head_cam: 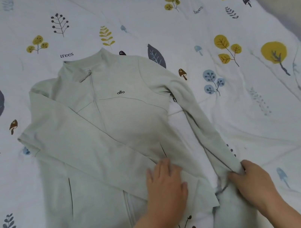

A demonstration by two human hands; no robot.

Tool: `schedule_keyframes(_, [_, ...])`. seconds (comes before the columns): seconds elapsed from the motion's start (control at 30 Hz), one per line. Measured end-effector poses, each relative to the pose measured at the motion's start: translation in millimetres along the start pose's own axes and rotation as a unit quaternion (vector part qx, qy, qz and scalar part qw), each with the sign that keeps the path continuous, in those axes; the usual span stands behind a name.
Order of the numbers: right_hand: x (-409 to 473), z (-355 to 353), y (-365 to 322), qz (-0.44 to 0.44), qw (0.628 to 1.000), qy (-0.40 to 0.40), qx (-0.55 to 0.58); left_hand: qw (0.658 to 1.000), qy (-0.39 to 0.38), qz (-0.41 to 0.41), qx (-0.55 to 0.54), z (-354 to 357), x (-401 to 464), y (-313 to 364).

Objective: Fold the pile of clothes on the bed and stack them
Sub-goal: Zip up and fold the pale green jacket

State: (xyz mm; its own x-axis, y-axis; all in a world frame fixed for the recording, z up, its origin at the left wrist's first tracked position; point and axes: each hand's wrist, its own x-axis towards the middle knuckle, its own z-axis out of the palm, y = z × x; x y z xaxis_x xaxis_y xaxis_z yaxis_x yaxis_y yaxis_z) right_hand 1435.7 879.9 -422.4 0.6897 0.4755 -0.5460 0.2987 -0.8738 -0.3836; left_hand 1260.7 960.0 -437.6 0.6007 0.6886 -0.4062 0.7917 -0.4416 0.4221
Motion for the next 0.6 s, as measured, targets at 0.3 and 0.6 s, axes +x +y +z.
schedule_keyframes(0.3, [-60,-30,-101,-0.16,0.966,-0.001,0.206,0.814,-0.102,0.065,-0.568,-62,-32,41])
schedule_keyframes(0.6, [-81,20,-136,-0.218,0.935,-0.175,0.219,0.703,0.105,-0.146,-0.688,-94,-45,-58])
